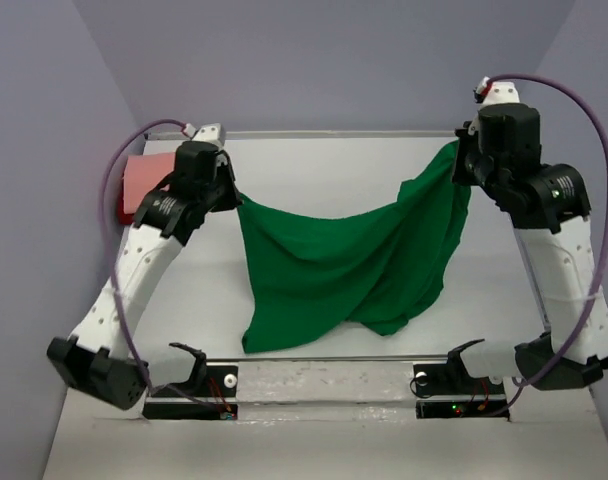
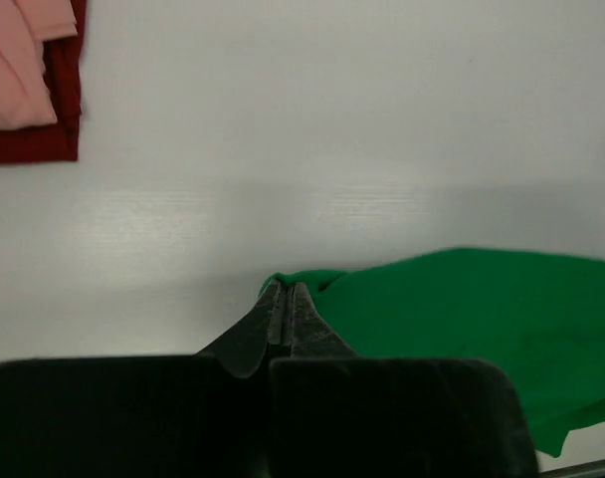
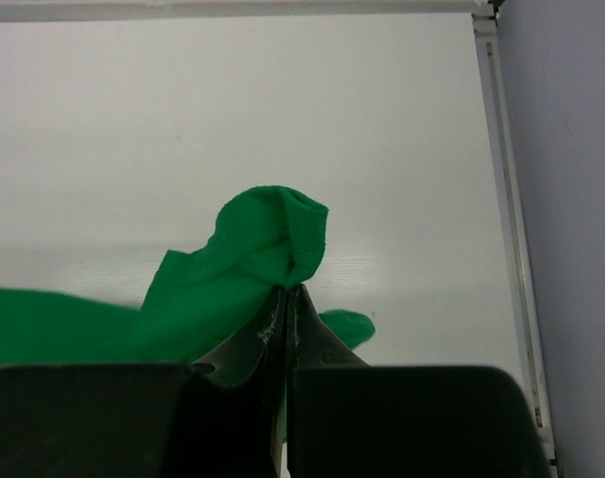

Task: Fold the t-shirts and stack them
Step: Flatten the tshirt out

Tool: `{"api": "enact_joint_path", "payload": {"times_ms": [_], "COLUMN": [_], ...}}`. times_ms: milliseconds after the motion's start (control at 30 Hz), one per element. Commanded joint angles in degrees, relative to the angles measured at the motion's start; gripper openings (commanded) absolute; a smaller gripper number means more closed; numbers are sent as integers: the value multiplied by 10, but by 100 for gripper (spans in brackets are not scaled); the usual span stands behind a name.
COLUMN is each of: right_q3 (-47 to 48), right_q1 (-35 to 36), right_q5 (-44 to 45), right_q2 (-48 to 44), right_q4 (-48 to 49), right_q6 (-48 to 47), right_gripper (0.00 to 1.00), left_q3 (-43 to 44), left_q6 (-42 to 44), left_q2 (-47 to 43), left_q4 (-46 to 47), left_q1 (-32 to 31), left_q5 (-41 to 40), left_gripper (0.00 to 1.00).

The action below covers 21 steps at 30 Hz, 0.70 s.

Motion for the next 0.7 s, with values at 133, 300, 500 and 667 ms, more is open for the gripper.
{"api": "enact_joint_path", "payload": {"times_ms": [133,300,500,667], "right_q3": [56,139,204,198], "right_q1": [5,5,5,5], "right_q5": [26,33,17,7], "right_q2": [90,167,232,258], "right_q4": [11,-29,-60,-68], "right_q6": [9,14,17,28], "right_gripper": [0,0,0,0], "left_q3": [41,69,115,162], "left_q6": [4,13,21,22], "left_q2": [120,209,310,397], "left_q4": [48,40,34,28], "left_q1": [20,52,68,81], "left_q5": [15,57,91,133], "left_gripper": [0,0,0,0]}}
